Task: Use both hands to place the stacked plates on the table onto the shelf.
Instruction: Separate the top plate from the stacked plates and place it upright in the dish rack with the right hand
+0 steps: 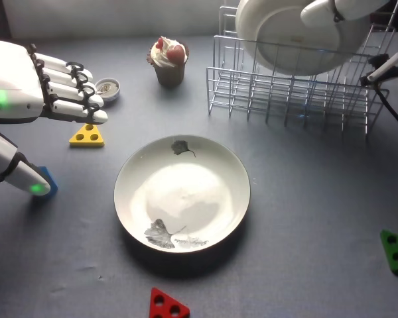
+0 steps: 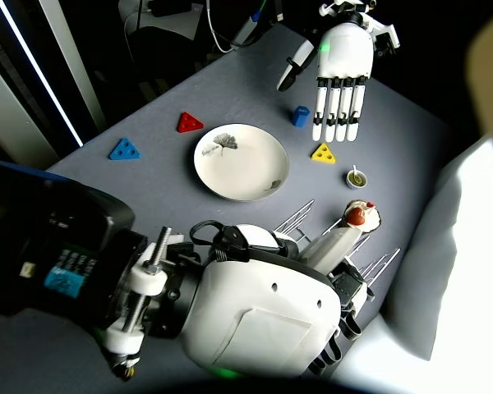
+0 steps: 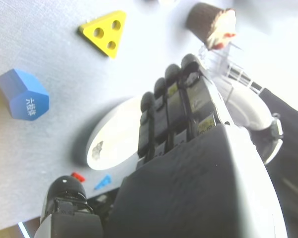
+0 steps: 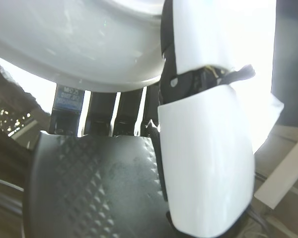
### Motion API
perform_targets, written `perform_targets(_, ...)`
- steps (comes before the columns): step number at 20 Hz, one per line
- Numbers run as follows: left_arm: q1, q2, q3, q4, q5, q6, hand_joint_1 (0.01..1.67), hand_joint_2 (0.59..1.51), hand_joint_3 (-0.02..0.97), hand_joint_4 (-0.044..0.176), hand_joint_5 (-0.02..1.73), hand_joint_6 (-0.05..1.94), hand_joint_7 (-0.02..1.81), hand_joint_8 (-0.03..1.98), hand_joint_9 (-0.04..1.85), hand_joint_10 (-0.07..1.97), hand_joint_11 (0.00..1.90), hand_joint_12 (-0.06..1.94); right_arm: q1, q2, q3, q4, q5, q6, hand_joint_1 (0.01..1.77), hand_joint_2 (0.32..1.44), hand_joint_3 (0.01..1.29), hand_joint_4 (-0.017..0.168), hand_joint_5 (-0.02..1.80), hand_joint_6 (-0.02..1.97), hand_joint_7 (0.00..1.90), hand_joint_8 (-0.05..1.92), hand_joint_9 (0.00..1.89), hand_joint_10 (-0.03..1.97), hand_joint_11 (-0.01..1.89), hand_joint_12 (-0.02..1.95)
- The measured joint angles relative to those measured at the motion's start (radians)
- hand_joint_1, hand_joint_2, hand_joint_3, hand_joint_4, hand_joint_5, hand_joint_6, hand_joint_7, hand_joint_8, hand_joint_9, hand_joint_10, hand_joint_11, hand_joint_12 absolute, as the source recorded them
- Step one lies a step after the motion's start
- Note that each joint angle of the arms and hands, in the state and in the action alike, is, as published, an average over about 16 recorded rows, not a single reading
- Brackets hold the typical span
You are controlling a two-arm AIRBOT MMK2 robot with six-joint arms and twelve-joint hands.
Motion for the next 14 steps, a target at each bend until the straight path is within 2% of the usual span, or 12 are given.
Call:
perform_targets(7,-0.004,-0.002,0.0,0.003,0.002,-0.002,0.01,0.976,0.0,0.008,0.18,0.02,0.2,0.01,0.21,0.02,0.19,0.01,-0.016,-0.012,0.012,-0.026,0.017,0.047,1.48,0.94,0.01,-0.01,0.85,0.94,1.07,0.65,1.08,0.78,0.96,1.39)
perform_targets(14,-0.009,-0.005,0.0,0.007,-0.002,-0.01,0.01,0.976,0.0,0.008,0.18,0.02,0.2,0.01,0.21,0.02,0.18,0.01,-0.022,-0.011,0.019,-0.032,0.023,0.071,1.46,0.94,0.01,-0.01,0.88,0.93,1.1,0.6,1.1,0.75,1.05,0.88)
